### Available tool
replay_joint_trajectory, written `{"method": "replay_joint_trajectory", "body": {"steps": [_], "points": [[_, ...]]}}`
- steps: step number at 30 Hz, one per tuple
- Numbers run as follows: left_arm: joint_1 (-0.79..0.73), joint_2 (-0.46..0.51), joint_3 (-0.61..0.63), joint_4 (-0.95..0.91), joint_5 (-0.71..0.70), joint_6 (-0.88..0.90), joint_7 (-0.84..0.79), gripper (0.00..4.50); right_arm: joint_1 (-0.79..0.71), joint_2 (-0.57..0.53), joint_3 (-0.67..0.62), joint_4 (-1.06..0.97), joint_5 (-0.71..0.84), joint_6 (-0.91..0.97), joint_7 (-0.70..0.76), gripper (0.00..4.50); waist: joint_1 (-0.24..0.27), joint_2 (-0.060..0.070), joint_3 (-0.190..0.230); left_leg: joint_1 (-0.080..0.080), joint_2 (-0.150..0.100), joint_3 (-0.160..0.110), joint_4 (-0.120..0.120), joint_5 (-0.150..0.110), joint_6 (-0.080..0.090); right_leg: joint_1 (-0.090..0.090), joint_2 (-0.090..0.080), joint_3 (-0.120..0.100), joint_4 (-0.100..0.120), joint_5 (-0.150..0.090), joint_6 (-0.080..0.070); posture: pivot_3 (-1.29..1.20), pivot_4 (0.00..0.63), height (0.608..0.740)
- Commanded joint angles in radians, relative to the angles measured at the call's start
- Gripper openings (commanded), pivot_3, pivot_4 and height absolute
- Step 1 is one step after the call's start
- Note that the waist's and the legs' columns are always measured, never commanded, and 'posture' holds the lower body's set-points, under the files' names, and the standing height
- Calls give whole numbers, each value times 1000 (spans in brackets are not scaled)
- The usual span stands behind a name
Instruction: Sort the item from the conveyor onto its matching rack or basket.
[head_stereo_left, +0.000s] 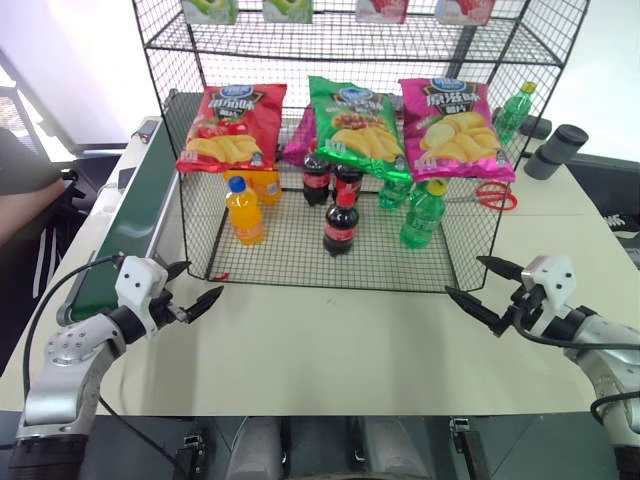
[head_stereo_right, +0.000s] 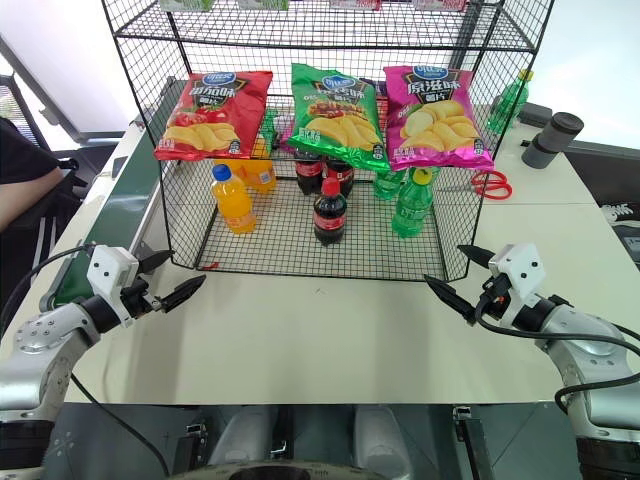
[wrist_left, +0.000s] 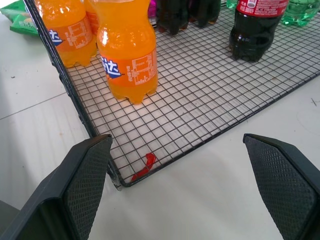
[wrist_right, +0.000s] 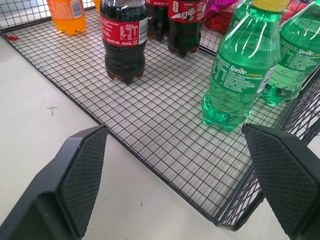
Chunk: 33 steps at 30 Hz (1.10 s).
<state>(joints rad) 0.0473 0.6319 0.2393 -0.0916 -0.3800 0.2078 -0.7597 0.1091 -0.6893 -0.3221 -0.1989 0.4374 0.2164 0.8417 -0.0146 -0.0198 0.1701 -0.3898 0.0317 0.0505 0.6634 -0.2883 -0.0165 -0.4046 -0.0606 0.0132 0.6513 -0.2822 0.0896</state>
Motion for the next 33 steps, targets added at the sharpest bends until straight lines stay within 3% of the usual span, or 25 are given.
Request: {"method": "replay_joint_trajectory", "body": {"steps": [1, 33], "points": [[4, 18, 34, 12, 16, -15, 12, 4500, -5, -2, -17, -16, 6, -24, 6, 4457, 0, 0, 0, 0, 0, 0, 0, 0, 0, 0, 0, 0, 0, 0, 0, 0, 150, 740], [60, 10, 54, -49, 16, 4, 51, 4500, 0, 12, 6, -25, -17, -28, 0, 4457, 2, 0, 0, 0, 0, 0, 0, 0, 0, 0, 0, 0, -1, 0, 0, 0, 150, 740]]}}
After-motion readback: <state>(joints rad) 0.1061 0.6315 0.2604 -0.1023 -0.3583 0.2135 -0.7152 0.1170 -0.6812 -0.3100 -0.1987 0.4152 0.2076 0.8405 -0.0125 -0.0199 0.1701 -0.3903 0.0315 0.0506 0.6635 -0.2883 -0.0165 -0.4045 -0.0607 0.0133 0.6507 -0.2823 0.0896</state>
